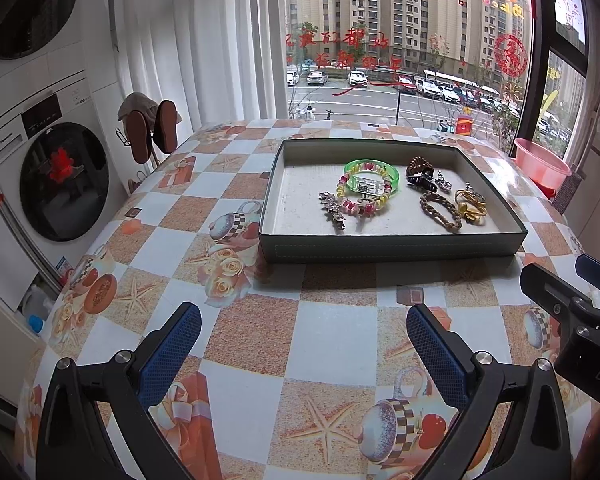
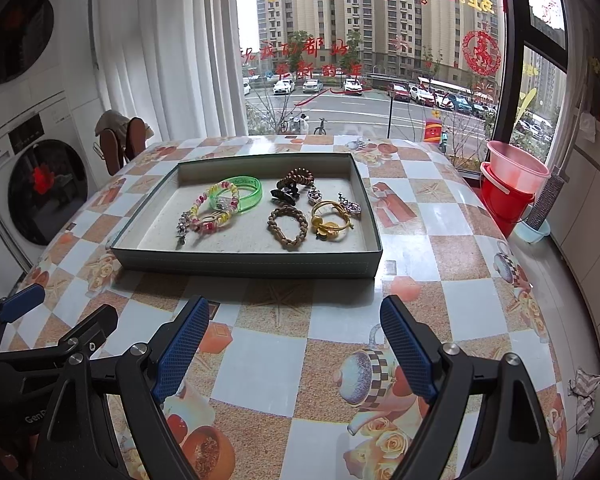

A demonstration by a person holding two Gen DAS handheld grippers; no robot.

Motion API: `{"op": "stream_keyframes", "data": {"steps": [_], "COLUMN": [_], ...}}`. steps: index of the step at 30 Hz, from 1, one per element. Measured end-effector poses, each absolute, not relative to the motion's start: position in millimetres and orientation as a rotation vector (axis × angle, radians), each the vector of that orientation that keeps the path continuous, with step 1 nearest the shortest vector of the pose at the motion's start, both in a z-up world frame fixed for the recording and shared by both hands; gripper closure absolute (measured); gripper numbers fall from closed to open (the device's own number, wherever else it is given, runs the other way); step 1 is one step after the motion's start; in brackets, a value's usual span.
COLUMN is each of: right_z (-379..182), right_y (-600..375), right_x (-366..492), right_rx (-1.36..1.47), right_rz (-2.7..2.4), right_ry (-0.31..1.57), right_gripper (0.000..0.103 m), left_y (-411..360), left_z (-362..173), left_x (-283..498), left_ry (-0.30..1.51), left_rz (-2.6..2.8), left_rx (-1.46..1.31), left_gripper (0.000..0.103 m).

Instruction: Organize jewelry

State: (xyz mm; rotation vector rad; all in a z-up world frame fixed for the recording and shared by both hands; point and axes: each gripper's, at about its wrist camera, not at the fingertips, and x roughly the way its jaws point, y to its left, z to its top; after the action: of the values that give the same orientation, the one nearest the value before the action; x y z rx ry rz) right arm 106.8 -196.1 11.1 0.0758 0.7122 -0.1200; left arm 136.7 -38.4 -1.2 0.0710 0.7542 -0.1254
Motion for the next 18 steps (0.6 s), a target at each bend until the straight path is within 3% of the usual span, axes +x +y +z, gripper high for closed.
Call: {"op": "stream_keyframes", "data": {"steps": [18], "right_z": [10.5], "right_y": [-195.8], "right_x": [106.6], "right_rx": [0.077], "right_rz": [-0.120], "right_ry": [0.714], "right_gripper": [0.014], "left_y": [-36.9], "left_z": [-2.4], "left_x": [139.1], "left_ry": [0.770], "left_rz": [-0.119], "left_rx": [0.061], "left_gripper": [0.000]}}
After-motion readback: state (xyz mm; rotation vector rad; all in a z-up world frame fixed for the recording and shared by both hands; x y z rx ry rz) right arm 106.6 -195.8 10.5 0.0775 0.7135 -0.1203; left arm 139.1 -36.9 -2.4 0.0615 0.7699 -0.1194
